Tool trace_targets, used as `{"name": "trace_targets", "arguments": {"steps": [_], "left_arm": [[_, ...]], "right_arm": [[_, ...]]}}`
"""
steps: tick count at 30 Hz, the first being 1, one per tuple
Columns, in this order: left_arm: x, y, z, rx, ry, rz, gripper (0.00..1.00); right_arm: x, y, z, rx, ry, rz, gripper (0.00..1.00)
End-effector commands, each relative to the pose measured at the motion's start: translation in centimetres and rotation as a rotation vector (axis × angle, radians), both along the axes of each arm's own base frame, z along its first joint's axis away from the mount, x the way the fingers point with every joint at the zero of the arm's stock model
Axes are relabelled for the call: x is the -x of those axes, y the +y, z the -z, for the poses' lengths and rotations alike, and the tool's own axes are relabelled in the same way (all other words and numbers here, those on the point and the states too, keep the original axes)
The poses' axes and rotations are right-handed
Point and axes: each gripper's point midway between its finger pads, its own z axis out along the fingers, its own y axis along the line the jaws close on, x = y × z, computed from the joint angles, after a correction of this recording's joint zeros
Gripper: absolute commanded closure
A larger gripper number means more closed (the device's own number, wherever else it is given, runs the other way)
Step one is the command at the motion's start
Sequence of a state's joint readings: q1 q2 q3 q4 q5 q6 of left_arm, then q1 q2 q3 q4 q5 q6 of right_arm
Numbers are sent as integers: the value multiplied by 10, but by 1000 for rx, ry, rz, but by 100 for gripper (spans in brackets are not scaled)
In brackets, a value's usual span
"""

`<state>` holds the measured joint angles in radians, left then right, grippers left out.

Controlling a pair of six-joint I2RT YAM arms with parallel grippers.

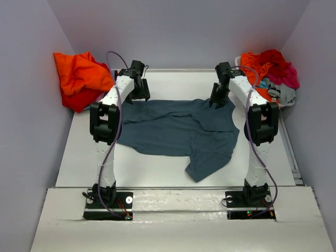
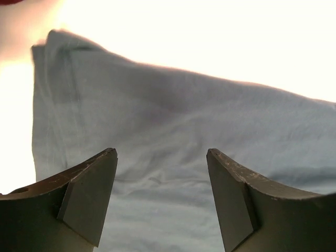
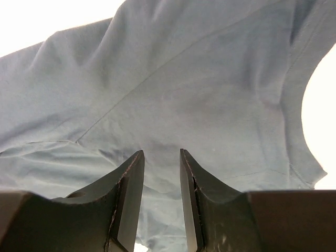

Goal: Fold and stack the t-shirts
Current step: Fold the tshirt

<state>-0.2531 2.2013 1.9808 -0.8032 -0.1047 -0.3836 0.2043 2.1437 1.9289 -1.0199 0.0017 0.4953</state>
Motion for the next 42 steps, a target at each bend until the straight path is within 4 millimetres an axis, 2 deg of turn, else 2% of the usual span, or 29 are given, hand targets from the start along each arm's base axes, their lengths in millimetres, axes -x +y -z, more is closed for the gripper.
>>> {"name": "trace_targets", "arguments": {"steps": [1,7,11,13,16,26,32,34,35,41,42], "left_arm": [[2,1,21,-2,66,-3,19],[6,6,45,-10,111,-9,19],[7,16,57,-13,132,-25,19],[9,17,60,-17,140,-24,19],[8,21,61,-19,140,-31,19],[11,21,72,-20,168,-23,19],[7,22,80,-4,176,-33,19],[2,24,81,4,171,-40,19],[2,24,85,2,181,-40,19],[-18,29,91,13,162,-56,19],[-26,27,86,20,140,-55,19]], "right_arm": [[1,-2,3,22,0,31,61],[-2,-10,20,14,20,76,60],[-8,-25,34,20,39,121,60],[-8,-25,42,26,55,125,60],[-12,-38,49,40,61,157,60],[-19,-61,69,17,115,239,60],[-39,-65,66,13,96,245,59],[-41,-69,75,11,120,248,59],[-49,-73,70,4,106,254,59],[-66,-70,79,-33,96,202,59],[-71,-71,76,-30,80,192,59]]}}
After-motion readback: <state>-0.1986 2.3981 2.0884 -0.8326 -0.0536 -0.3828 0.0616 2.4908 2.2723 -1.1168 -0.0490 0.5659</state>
